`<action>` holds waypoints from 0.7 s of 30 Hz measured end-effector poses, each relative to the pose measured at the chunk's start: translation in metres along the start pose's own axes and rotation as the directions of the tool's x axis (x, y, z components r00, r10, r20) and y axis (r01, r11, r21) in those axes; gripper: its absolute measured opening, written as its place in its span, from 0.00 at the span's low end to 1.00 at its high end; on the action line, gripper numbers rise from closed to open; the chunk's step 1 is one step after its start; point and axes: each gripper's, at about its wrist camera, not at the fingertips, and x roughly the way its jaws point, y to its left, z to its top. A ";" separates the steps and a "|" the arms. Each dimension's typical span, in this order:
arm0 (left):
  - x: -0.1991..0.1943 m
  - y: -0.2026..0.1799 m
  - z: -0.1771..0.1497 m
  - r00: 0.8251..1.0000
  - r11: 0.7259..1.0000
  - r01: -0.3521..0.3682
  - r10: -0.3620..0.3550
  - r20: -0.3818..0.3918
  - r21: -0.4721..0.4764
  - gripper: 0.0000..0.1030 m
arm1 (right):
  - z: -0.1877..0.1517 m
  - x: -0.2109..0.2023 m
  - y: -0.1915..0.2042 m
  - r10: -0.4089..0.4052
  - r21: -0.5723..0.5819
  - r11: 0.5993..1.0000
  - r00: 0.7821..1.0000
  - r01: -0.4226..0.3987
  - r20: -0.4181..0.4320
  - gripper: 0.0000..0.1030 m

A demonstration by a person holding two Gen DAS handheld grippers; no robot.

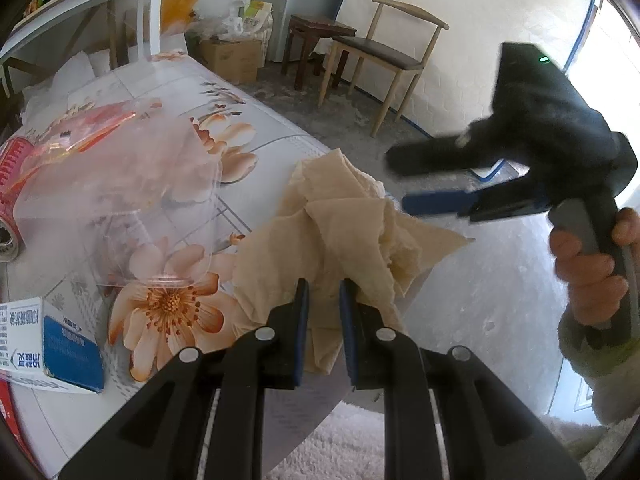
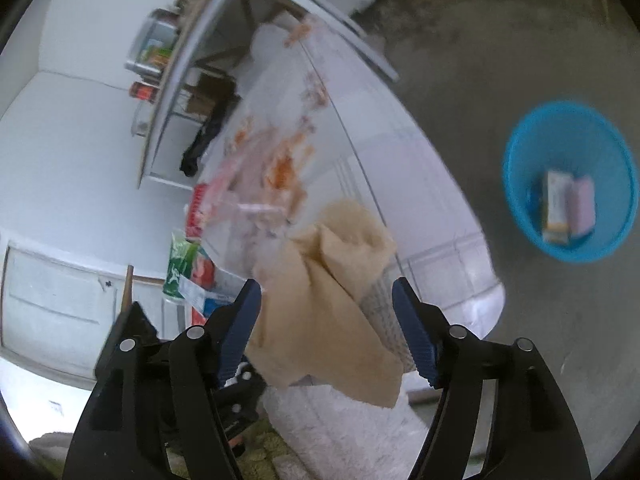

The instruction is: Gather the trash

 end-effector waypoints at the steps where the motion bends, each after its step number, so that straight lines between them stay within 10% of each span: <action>1: -0.002 0.000 -0.002 1.000 1.000 0.000 0.000 0.003 0.001 0.15 | 0.001 0.004 0.002 0.012 -0.010 1.000 1.000 -0.012 -0.007 0.64; 12: -0.003 -0.007 -0.009 0.999 0.998 -0.033 0.031 0.031 0.057 0.15 | 0.004 0.029 0.013 0.140 0.008 0.990 0.978 -0.141 -0.154 0.64; 21: 0.000 -0.027 -0.010 0.988 0.968 -0.151 0.140 0.070 0.201 0.15 | 0.004 0.034 0.032 -0.005 -0.067 0.998 0.976 -0.009 -0.217 0.50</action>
